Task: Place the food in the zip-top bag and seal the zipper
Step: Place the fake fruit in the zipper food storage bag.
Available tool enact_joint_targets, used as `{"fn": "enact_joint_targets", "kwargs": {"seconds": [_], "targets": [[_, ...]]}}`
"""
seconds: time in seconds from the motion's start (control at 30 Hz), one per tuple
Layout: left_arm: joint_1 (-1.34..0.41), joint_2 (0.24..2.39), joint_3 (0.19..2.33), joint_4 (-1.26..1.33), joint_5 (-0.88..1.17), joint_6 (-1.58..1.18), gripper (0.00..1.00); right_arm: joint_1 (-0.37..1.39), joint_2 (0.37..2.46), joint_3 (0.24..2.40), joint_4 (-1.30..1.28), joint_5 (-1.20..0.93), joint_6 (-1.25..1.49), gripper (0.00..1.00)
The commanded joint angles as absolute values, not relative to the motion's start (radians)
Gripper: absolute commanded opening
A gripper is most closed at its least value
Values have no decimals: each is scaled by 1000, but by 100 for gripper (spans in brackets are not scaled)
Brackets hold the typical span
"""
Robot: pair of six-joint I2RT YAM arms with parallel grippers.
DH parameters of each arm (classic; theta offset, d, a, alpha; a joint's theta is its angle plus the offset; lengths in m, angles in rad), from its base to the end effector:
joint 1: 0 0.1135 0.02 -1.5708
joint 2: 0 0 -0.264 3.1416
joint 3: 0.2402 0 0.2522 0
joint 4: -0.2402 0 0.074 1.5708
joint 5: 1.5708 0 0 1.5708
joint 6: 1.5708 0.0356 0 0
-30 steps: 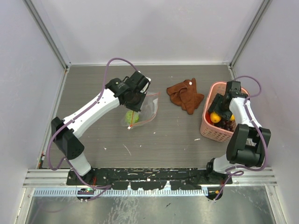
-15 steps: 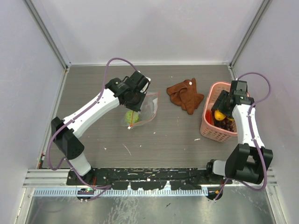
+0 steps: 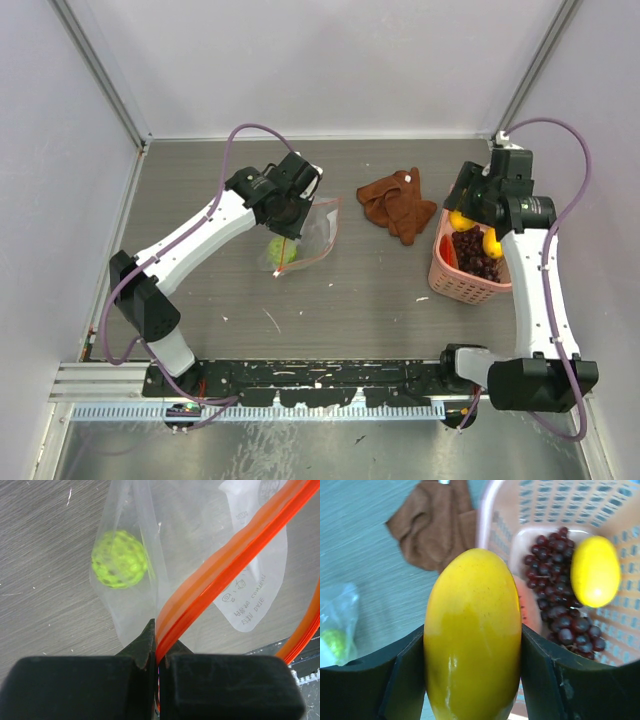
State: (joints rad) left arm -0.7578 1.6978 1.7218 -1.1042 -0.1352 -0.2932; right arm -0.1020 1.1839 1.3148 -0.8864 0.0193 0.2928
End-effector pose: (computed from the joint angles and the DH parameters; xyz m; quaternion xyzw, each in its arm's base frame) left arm 0.2563 -0.2360 0.3448 0.2069 0.9456 -0.0649 0.2425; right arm 0.2339 -0.0246 0.3743 0.1838 0.8994 0.0289 0.3955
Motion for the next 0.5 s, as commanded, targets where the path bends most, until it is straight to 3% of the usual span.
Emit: {"fn": "enact_joint_targets", "kwargs": {"seconds": [0.0, 0.27, 0.47], "targets": [[-753, 1694, 1726, -1088, -152, -272, 0, 15, 1154, 1393, -908, -22, 324, 19], [-755, 1683, 1722, -1078, -166, -270, 0, 247, 1154, 1426, -826, -156, 420, 17], [-755, 1665, 1708, -1059, -167, -269, 0, 387, 1186, 1440, -813, -219, 477, 8]]}}
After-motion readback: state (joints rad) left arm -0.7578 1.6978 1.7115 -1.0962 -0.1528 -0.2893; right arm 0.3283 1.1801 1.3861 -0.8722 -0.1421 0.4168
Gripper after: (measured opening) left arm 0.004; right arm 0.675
